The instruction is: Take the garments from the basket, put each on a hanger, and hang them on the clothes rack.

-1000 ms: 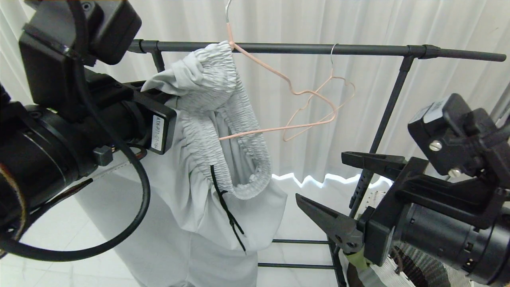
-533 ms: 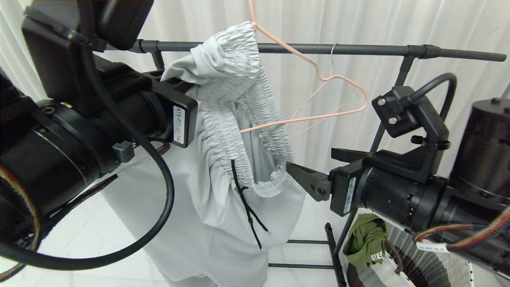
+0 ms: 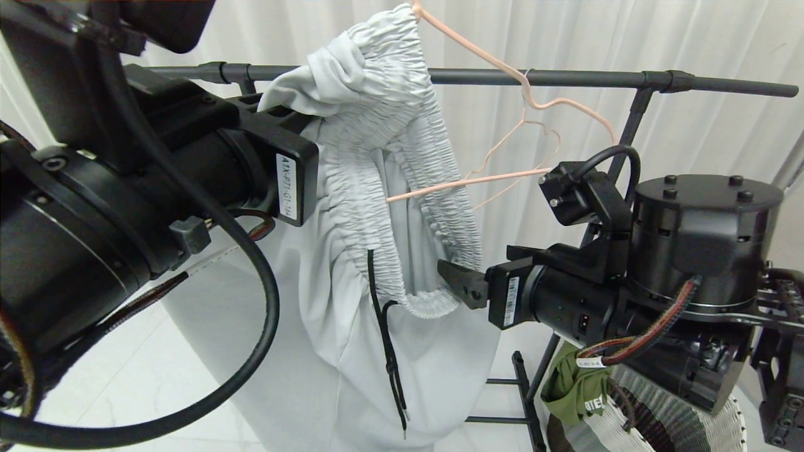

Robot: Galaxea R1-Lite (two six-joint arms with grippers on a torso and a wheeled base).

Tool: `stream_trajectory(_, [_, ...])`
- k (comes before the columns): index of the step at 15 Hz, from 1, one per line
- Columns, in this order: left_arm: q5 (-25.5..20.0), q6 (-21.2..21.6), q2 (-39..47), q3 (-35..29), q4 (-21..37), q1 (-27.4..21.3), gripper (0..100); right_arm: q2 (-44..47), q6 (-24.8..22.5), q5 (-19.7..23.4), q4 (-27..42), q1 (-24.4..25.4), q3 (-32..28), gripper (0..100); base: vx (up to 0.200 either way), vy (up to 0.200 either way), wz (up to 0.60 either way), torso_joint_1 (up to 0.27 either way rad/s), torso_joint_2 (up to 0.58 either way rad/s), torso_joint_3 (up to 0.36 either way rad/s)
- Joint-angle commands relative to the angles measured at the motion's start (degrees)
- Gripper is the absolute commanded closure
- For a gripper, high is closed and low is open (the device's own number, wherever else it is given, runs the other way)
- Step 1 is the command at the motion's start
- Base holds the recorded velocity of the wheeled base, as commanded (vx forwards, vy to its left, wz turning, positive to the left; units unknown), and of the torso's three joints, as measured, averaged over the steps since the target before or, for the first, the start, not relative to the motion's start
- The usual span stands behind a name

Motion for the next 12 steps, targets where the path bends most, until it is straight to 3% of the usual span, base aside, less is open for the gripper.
stream_trajectory(1, [0.03, -0.02, 0.05, -0.01, -0.01, -0.04, 100, 0.26, -0.04, -0.43, -0.04, -0.14, 0.06, 100, 0.000, 0.000, 0.00, 0.000, 0.00, 0.000])
stream_trajectory(6, [0.03, 0.86, -0.03, 0.25, -0.10, 0.04, 100, -0.27, -0.12, -2.80, -0.04, -1.63, 1.46, 100, 0.000, 0.000, 0.00, 0.000, 0.00, 0.000])
stream_trajectory(12, [-0.15, 5.34, -0.21, 1.04, -0.10, 2.24, 100, -3.17, -0.74, -2.80, -0.04, -11.48, 1.64, 100, 0.000, 0.000, 0.00, 0.000, 0.00, 0.000])
